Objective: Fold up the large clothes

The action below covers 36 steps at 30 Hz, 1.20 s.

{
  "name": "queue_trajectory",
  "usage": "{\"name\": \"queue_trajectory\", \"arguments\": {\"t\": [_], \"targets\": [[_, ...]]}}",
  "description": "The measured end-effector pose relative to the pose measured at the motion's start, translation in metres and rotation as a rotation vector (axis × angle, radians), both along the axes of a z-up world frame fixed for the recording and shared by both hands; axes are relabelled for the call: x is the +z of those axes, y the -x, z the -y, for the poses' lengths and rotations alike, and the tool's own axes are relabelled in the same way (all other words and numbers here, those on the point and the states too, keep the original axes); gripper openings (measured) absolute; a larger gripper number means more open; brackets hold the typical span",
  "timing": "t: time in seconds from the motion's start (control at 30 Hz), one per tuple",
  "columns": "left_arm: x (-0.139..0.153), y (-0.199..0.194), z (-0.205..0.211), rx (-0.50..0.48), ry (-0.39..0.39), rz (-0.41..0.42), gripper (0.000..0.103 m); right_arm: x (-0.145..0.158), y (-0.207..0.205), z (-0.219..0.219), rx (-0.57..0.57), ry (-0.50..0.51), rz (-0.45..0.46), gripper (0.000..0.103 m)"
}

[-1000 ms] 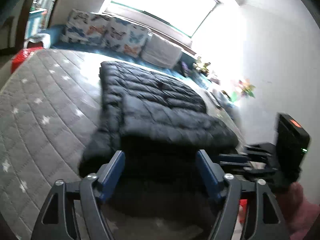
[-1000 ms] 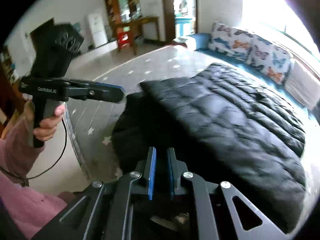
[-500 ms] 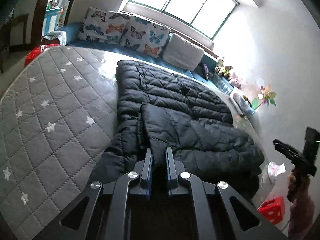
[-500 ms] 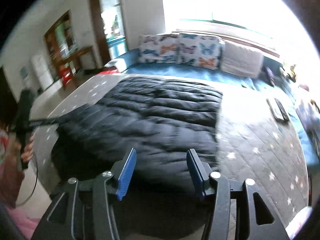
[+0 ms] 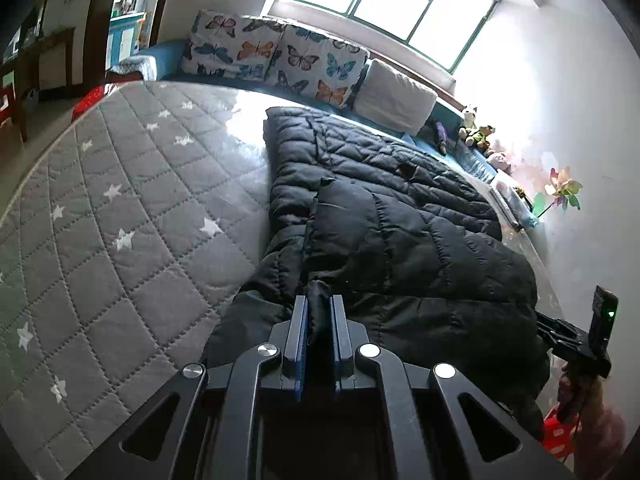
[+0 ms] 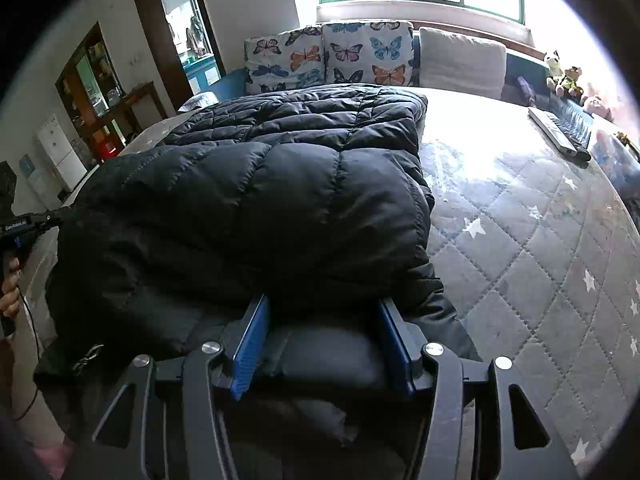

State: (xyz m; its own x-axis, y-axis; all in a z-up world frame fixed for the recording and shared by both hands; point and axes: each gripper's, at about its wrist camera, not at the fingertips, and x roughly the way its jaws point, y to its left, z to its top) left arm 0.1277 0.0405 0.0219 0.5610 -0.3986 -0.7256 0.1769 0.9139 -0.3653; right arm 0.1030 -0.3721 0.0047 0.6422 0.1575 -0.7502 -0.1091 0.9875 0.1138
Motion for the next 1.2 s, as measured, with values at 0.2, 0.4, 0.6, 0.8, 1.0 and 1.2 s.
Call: {"name": "queue_trajectory", "arguments": {"t": [0.2, 0.4, 0.6, 0.8, 1.0, 1.2], "targets": [[0.012, 0.004, -0.005, -0.007, -0.014, -0.007, 0.014, 0.048, 0.000, -0.010, 0.034, 0.070, 0.039, 0.060], [0.044, 0.016, -0.028, 0.065, -0.034, 0.030, 0.013, 0.059, -0.025, -0.021, 0.065, 0.066, 0.051, 0.061], [0.078, 0.014, -0.007, -0.030, 0.015, 0.078, 0.013, 0.041, -0.051, -0.037, 0.094, 0.027, -0.002, 0.061], [0.075, -0.014, 0.063, -0.227, -0.017, 0.057, 0.014, 0.032, -0.056, -0.062, 0.138, 0.046, -0.023, 0.061], [0.056, -0.050, 0.123, -0.370, -0.064, 0.008, 0.014, 0.034, -0.059, -0.079, 0.180, 0.057, -0.025, 0.061], [0.029, -0.066, 0.136, -0.381, -0.142, -0.012, 0.013, 0.032, -0.067, -0.097, 0.218, 0.081, -0.031, 0.061]]}}
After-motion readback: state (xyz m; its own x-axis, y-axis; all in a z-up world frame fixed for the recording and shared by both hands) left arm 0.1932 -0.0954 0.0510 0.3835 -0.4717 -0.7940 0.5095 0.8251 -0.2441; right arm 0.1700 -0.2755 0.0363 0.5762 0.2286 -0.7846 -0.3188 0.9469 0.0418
